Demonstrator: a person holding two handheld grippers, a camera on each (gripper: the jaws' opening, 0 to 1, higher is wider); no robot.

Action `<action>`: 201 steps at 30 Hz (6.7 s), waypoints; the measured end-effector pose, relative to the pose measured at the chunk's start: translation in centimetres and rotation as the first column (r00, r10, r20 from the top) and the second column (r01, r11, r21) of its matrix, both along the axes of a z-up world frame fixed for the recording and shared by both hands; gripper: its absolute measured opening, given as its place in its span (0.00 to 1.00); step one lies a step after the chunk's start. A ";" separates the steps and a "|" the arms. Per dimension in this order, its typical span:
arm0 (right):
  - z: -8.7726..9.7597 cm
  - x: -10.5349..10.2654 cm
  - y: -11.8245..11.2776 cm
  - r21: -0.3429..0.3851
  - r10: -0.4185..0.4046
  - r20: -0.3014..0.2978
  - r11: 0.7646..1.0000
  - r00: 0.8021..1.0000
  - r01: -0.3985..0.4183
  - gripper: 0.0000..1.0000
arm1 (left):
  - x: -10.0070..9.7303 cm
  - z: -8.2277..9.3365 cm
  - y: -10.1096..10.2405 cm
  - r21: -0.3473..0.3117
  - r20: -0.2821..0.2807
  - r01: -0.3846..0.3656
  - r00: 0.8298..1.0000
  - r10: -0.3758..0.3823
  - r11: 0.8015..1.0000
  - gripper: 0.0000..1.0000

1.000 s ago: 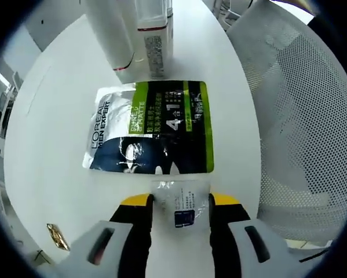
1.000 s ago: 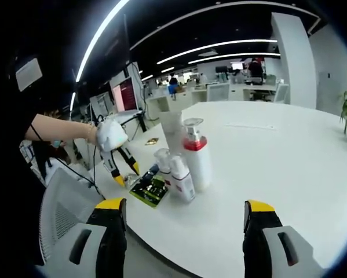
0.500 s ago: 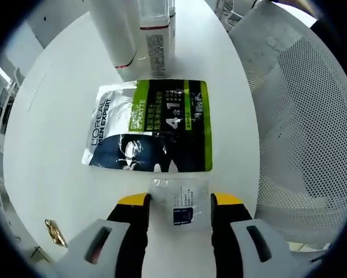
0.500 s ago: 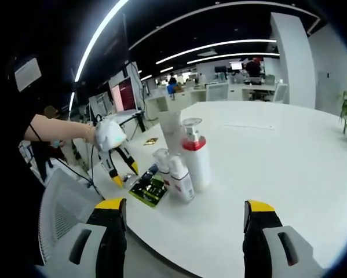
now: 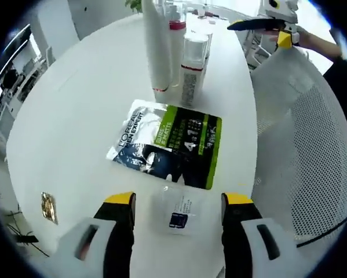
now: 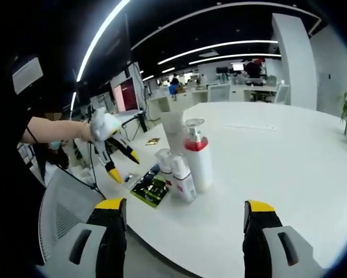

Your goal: Arrange the skincare products in the storage area until every visible bottle or jar stands upright without overlapping.

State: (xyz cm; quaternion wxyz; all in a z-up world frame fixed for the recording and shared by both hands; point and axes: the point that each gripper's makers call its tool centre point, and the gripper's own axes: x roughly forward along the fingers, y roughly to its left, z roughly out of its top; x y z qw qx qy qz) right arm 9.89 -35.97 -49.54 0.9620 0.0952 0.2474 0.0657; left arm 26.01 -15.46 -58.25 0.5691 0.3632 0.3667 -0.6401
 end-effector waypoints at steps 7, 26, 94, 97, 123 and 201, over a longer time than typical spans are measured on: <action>0.0 0.0 0.1 0.002 0.010 0.008 1.000 1.000 -0.010 0.85 | -0.5 1.8 0.4 -0.116 -0.062 -0.181 0.983 0.175 0.977 0.65; 0.0 -0.1 0.8 -0.005 0.044 0.010 0.999 0.999 -0.044 0.84 | -1.0 5.0 2.3 -0.288 -0.226 -0.556 0.831 0.509 0.780 0.79; -0.7 0.0 -0.2 0.033 0.004 -0.037 0.999 0.999 -0.003 0.80 | 11.3 4.1 7.2 -0.239 -0.087 -0.859 0.484 0.871 0.453 0.93; -0.9 0.0 -0.3 0.031 -0.002 -0.048 1.000 0.999 0.003 0.80 | 13.4 3.7 6.6 -0.219 -0.096 -0.885 0.438 0.894 0.410 0.91; -1.7 -0.1 -1.4 0.028 -0.073 -0.088 0.997 0.993 0.076 0.79 | 23.5 -1.2 4.6 -0.119 -0.024 -0.952 0.286 0.958 0.282 0.77; -1.6 1.6 -0.9 0.064 -0.026 -0.043 0.998 0.999 0.029 0.85 | 21.1 4.6 1.7 -0.194 0.182 -0.562 0.785 0.593 0.804 0.34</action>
